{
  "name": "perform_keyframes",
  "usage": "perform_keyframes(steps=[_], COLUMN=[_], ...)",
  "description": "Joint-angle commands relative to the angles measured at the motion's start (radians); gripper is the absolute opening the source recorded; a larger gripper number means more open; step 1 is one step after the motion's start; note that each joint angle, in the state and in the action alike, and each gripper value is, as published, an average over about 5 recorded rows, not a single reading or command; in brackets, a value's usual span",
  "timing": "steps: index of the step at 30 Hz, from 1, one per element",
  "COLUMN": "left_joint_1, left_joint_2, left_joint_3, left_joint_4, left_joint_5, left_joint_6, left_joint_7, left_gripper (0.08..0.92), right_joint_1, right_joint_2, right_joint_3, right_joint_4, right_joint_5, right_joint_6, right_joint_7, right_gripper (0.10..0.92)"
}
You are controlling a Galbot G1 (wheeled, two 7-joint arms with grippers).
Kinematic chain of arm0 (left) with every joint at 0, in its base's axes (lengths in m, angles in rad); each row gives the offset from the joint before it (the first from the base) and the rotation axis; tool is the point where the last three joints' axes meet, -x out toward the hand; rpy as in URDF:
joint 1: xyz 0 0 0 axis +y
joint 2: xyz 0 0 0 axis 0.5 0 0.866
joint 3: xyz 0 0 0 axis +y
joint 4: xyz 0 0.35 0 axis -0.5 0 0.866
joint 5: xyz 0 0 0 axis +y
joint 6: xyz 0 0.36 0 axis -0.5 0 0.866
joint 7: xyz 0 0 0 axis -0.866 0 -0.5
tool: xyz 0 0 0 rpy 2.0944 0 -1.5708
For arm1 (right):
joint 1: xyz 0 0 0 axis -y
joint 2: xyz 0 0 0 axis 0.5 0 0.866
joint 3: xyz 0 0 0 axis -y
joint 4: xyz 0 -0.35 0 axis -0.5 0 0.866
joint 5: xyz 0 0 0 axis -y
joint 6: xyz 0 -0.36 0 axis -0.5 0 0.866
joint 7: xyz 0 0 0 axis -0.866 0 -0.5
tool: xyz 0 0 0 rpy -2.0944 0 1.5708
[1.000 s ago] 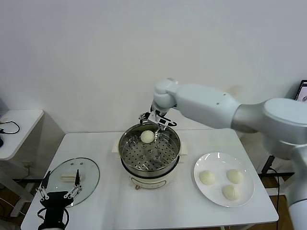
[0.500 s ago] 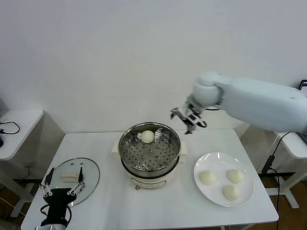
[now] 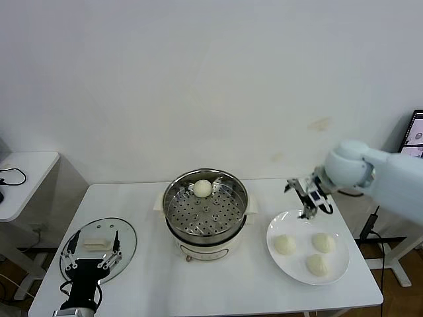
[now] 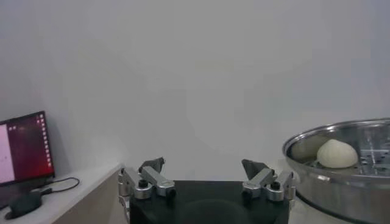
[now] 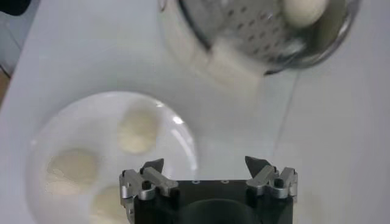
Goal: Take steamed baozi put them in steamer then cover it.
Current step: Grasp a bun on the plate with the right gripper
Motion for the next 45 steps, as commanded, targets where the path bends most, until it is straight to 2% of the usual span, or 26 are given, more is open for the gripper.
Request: perform_keyframes(steps=[1,19,33,38,45], left_joint_1=[0.000,-0.015,-0.019,-0.019,-0.020], left_joint_2=[0.000,-0.011,-0.014,-0.015,-0.019], left_joint_3=[-0.002,-0.004,-0.004,-0.004,-0.003], left_joint_4=[0.002,0.022,0.028,0.028,0.028], left_joint_5=[0.000,0.010,0.017,0.017,0.018], left_joint_6=[0.008,0.012,0.013,0.013,0.013], left_joint_7=[0.001,0.006,0.006,0.006,0.005], left_gripper=[0.823,0.823,0.823,0.823,0.823], right_joint_1=[-0.264,-0.513,-0.579,-0.585,-0.579], right_joint_2=[-0.077,0.048,0.133,0.151,0.155], right_joint_3=[0.131,0.296,0.361,0.368,0.367], right_joint_4=[0.016,-0.145,-0.237,-0.252,-0.255], right_joint_5=[-0.050,-0.126,-0.145,-0.153,-0.152], right_joint_6=[-0.044,-0.030,-0.027,-0.033,-0.040], right_joint_7=[0.012,0.027,0.047,0.049,0.031], right_gripper=[0.823,0.823,0.821,0.775,0.636])
